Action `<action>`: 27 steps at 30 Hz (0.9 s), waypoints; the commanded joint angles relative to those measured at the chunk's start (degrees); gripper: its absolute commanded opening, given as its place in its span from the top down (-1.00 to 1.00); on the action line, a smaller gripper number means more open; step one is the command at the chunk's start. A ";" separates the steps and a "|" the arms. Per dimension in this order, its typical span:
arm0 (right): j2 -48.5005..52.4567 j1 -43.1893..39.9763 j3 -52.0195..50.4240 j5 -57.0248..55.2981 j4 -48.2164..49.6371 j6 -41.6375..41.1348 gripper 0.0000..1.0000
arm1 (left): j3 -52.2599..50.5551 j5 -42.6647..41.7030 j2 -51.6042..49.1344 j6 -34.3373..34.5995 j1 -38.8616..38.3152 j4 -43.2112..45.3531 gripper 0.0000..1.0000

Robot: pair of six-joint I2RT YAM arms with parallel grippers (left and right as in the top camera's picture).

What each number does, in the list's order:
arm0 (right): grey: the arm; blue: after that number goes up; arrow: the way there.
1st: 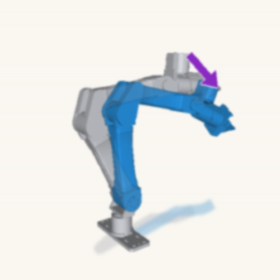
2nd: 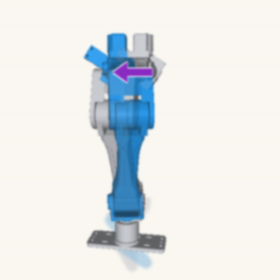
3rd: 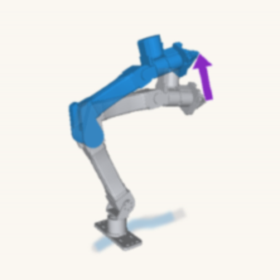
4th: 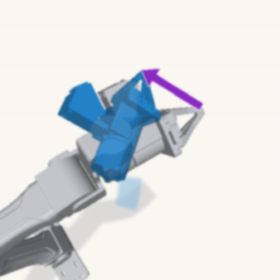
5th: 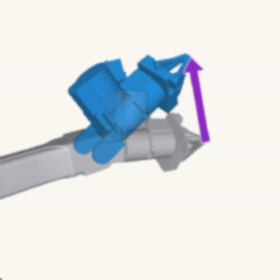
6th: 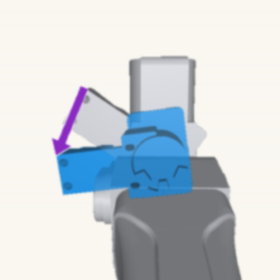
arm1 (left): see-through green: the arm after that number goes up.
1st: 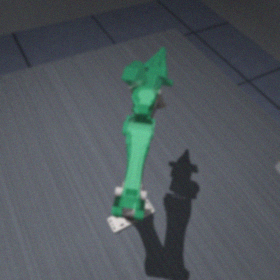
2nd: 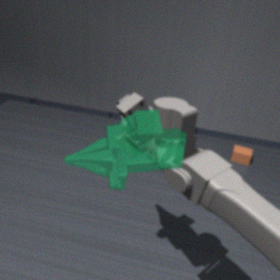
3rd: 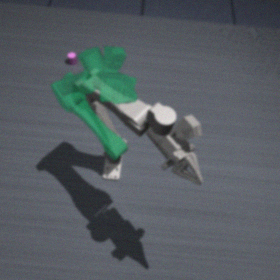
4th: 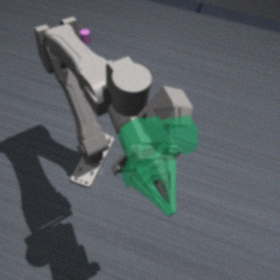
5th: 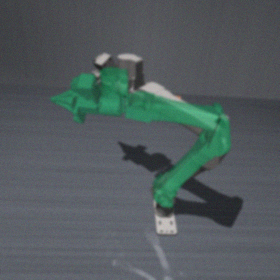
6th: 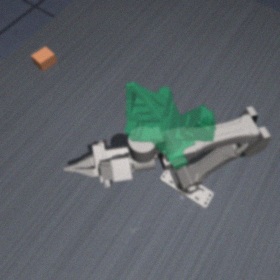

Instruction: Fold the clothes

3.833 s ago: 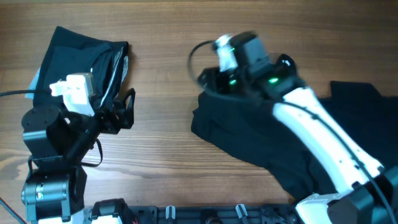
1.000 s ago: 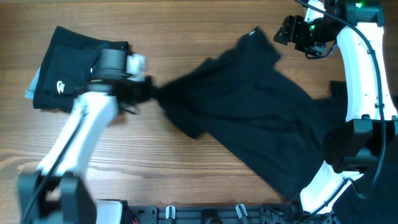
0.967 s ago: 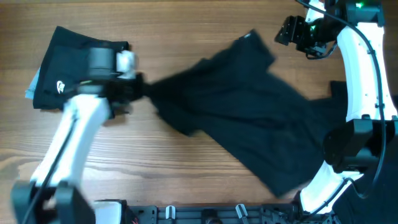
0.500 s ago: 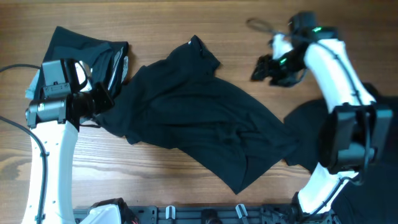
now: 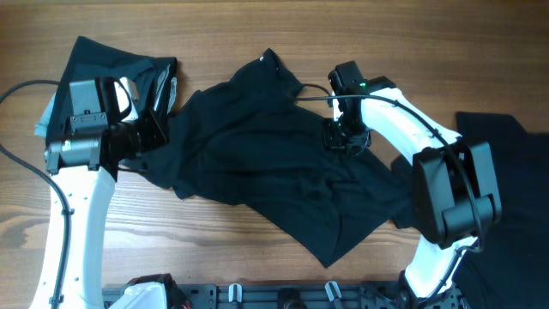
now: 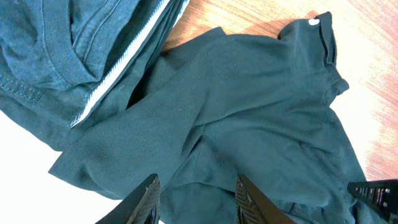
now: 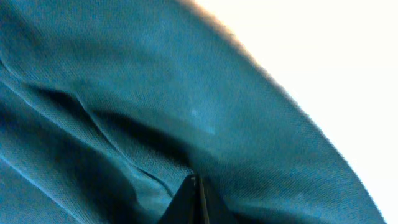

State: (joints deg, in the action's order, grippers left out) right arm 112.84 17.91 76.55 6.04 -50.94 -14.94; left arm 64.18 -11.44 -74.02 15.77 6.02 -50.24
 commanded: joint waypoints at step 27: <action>-4.20 -5.75 -4.48 9.05 5.49 -0.46 -0.31 | 0.28 -0.70 -1.01 -1.86 -4.70 2.91 -0.22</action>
State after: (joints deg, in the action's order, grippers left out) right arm 108.64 10.85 77.34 14.39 -51.31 -14.74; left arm 64.18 -11.84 -74.59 15.51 1.50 -47.35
